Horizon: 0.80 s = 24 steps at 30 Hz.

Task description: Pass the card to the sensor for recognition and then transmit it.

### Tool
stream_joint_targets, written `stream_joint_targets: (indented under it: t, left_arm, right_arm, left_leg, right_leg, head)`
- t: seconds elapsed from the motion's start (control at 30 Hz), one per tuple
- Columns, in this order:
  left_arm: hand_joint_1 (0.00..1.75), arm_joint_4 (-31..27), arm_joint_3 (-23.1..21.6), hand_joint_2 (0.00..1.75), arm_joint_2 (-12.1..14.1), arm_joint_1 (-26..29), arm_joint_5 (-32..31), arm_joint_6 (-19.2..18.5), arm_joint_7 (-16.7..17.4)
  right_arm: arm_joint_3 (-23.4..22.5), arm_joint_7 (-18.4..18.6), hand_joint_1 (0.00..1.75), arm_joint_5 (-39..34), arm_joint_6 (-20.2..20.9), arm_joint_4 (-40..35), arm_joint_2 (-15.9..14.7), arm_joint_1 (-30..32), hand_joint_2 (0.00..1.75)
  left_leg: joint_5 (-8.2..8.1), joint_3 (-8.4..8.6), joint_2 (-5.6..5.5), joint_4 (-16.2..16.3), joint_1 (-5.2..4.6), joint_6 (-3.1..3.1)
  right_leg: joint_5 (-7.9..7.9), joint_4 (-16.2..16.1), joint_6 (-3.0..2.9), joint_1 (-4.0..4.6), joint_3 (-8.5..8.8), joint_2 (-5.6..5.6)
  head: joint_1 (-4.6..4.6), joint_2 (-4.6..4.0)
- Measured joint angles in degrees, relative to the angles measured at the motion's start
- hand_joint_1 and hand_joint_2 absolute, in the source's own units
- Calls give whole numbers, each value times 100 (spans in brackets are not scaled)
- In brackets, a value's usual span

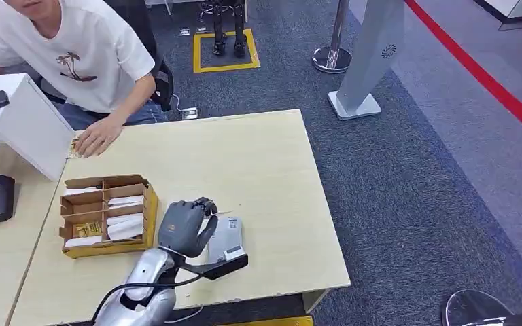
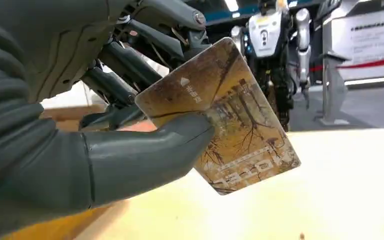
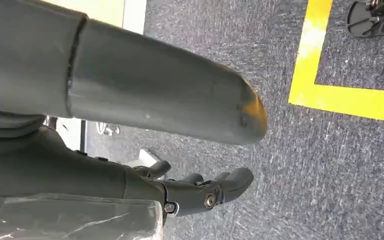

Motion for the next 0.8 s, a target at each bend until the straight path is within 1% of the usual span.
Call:
stream_joint_targets:
  t: [0.27, 0.57, 0.8]
  left_arm:
    - [175, 46, 0, 175, -39, 297, 191, -11, 31]
    - [175, 55, -2, 175, -142, 414, 306, -44, -22]
    - [175, 57, -2, 175, -164, 437, 385, -59, -61]
  right_arm:
    - [0, 0, 0, -63, -11, -2, 0, -1, 175]
    - [0, -2, 0, -66, -13, -2, 0, 0, 175]
    - [0, 0, 0, -81, -15, -2, 0, 0, 175]
  left_leg:
    - [0, 0, -1, 0, 0, 0]
    - [0, 0, -1, 0, 0, 0]
    - [0, 0, -1, 0, 0, 0]
  right_leg:
    - [0, 0, 0, 0, 0, -1]
    - [0, 0, 0, 0, 0, -1]
    - [0, 0, 0, 0, 0, -1]
  head:
    - [2, 0]
    - [0, 0]
    - [2, 0]
